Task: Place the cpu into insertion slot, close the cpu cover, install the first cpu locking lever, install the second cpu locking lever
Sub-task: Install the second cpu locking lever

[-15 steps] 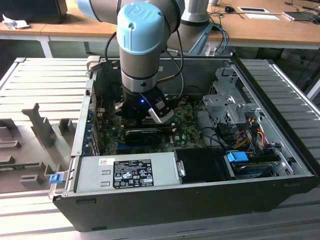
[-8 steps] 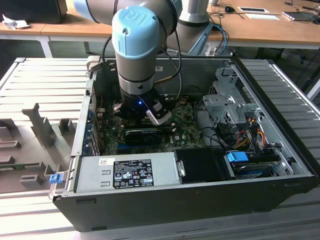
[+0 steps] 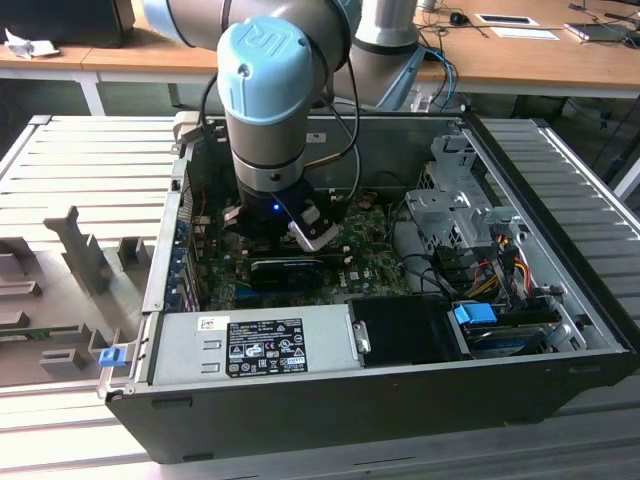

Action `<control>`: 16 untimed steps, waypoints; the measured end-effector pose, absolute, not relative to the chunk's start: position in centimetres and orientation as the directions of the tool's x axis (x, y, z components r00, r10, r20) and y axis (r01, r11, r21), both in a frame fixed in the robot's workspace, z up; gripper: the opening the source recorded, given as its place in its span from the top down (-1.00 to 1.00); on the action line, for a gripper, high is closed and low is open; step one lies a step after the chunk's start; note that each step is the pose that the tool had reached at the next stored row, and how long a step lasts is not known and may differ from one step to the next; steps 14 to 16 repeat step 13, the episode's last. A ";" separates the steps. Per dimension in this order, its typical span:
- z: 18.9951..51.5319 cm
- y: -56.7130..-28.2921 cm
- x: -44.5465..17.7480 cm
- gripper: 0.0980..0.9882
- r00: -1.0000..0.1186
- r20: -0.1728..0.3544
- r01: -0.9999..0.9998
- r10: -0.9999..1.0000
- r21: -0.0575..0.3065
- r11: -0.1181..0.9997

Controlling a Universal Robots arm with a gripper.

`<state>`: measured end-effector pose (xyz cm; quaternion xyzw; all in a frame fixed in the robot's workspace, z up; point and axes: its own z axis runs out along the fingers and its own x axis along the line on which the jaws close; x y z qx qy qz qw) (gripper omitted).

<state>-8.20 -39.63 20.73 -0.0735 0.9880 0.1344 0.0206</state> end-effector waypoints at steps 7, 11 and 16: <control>22.3 -39.6 -8.2 0.98 -0.988 -0.060 -0.151 -0.140 0.263 0.953; 22.8 -39.6 -8.2 0.98 -0.988 -0.059 -0.151 -0.140 0.257 0.955; 22.8 -39.6 -8.2 0.98 -0.988 -0.059 -0.151 -0.140 0.257 0.954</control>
